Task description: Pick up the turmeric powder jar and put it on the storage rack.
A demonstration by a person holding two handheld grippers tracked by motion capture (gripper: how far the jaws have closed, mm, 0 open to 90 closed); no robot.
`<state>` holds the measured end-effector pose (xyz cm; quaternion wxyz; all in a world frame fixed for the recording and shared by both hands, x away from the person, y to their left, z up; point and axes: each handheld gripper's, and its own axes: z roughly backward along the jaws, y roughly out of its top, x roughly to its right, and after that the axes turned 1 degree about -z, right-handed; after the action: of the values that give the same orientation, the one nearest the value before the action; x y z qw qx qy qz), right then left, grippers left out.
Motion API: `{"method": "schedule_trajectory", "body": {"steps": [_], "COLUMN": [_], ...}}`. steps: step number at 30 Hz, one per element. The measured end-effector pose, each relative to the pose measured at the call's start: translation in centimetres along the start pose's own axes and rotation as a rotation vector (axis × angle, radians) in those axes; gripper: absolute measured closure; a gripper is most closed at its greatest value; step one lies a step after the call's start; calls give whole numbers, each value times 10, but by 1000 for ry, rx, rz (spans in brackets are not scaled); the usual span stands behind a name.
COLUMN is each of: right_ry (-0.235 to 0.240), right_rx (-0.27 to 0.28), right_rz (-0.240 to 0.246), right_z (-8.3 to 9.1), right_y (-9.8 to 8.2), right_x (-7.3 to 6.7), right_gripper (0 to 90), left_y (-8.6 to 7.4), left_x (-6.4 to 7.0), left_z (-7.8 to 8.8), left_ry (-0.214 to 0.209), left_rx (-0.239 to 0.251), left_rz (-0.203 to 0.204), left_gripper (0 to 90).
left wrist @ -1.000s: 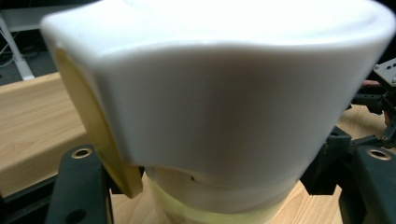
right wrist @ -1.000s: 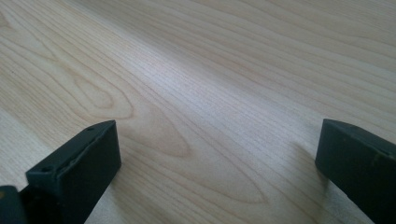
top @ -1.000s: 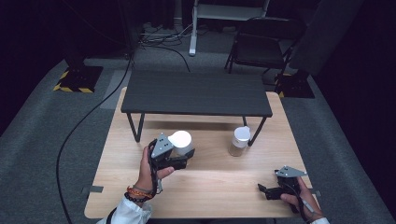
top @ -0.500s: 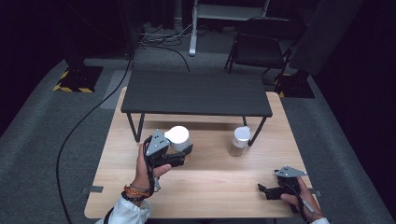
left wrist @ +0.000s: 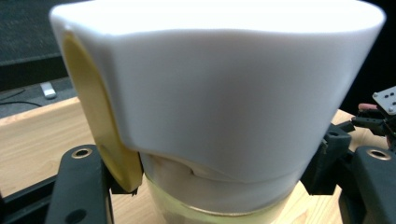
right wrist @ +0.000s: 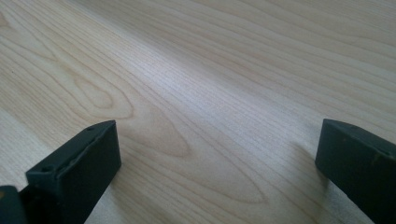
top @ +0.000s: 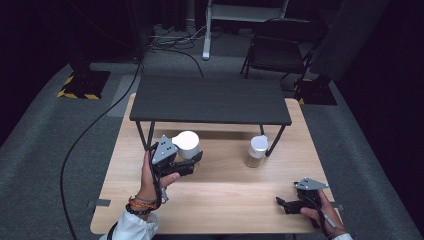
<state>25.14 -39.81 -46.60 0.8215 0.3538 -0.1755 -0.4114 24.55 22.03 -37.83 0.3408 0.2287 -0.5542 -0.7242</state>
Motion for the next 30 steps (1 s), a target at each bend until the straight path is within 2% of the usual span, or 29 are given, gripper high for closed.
{"method": "schedule_trajectory", "body": {"steps": [8, 17, 20, 26, 30], "right_ry": [0, 0, 0, 0, 0], "right_rx": [0, 0, 0, 0, 0], "right_rz": [0, 1, 0, 1, 0], "right_z": [0, 0, 0, 0, 0], "right_y": [0, 0, 0, 0, 0], "right_x": [0, 0, 0, 0, 0], "right_gripper": [0, 0, 0, 0, 0], "left_y": [18, 39, 46, 61, 69], "left_x": [-1, -5, -5, -14, -15], "left_z": [2, 0, -2, -6, -5], "left_ry": [21, 41, 54, 51, 53], "left_rx": [12, 24, 24, 59, 73], "left_rz": [-22, -27, -42, -41, -47], "left_gripper": [298, 298, 298, 298, 298]}}
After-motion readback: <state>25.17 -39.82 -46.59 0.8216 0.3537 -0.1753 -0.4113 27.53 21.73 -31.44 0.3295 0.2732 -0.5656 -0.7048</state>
